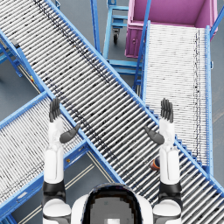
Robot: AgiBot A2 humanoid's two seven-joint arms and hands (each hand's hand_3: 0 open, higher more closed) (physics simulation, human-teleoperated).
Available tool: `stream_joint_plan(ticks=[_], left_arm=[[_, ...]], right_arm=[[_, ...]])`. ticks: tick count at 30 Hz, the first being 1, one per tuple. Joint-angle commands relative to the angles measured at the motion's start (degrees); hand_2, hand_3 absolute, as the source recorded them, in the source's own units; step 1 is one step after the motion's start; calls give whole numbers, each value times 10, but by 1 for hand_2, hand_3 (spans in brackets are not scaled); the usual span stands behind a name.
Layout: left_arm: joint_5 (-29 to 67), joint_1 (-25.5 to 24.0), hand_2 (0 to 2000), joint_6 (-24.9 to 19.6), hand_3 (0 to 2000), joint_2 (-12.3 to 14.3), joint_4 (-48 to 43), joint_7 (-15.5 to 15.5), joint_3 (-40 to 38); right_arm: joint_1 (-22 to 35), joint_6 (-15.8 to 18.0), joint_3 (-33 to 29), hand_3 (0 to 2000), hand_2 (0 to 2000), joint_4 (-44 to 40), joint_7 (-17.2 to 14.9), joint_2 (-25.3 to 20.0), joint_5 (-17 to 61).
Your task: Pick up the oil and place it on the left assembly line, put the cola on the right, and keep Sprite still
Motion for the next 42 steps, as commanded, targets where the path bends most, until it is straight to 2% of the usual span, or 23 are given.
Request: stream_joint_plan(ticks=[1, 7, 11, 42], left_arm=[[26, 27, 0, 0, 0, 1, -5, 0, -27], [179, 42, 0, 0, 0, 3, -7, 0, -40], [227, 44, 0, 0, 0, 5, -8, 0, -47], [244, 41, 0, 0, 0, 17, -6, 0, -37]], right_arm=[[13, 0, -17, 0, 0, 3, 0, -2, 25], [18, 0, -28, 0, 0, 3, 0, -8, 171], [22, 0, -32, 0, 0, 3, 0, -10, 206], [12, 0, -62, 0, 0, -4, 0, -27, 218]])
